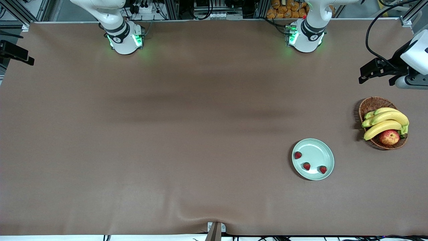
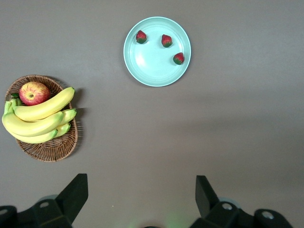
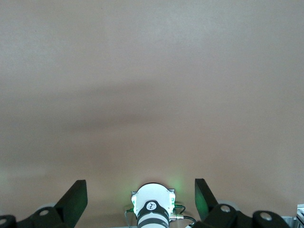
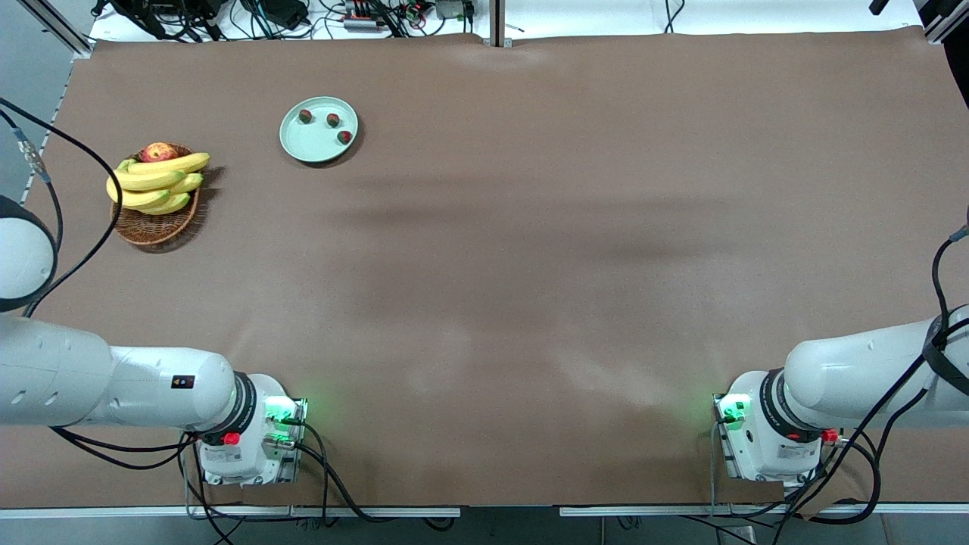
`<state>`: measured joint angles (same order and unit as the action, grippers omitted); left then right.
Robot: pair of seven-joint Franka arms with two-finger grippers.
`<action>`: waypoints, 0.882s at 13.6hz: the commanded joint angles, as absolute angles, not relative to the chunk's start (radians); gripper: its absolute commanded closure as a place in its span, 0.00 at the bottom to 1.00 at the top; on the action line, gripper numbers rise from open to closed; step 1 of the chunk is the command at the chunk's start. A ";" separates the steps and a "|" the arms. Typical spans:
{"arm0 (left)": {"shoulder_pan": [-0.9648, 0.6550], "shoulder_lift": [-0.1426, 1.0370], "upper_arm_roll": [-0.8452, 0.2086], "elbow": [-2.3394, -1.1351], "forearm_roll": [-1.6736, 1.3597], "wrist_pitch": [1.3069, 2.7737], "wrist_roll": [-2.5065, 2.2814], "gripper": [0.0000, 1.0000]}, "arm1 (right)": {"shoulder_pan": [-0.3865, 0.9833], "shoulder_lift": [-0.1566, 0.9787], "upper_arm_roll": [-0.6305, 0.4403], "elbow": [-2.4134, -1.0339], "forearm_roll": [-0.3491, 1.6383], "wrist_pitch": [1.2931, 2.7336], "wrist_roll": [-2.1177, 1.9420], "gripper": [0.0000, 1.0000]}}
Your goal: Collect all strawberries into plate
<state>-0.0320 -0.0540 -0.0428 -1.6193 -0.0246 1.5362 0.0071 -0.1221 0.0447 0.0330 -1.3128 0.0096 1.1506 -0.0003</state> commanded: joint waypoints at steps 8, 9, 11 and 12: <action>-0.052 -0.058 -0.091 -1.611 -0.008 1.493 -0.011 0.00 | -0.126 0.041 0.041 -1.298 -0.009 1.135 0.014 0.00; -0.043 -0.058 -0.092 -1.611 -0.008 1.493 -0.011 0.00 | -0.126 0.041 0.041 -1.298 -0.009 1.135 0.015 0.00; -0.041 -0.057 -0.095 -1.611 -0.008 1.493 -0.011 0.00 | -0.126 0.041 0.041 -1.298 -0.009 1.135 0.015 0.00; -0.043 -0.057 -0.095 -1.611 -0.008 1.493 -0.011 0.00 | -0.126 0.041 0.041 -1.298 -0.009 1.137 0.014 0.00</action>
<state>-0.0457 -0.0540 -0.0887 -1.6186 -0.0234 1.5077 -0.0013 -0.1221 0.0447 0.0328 -1.3127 0.0096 1.1506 -0.0002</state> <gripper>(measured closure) 0.000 0.000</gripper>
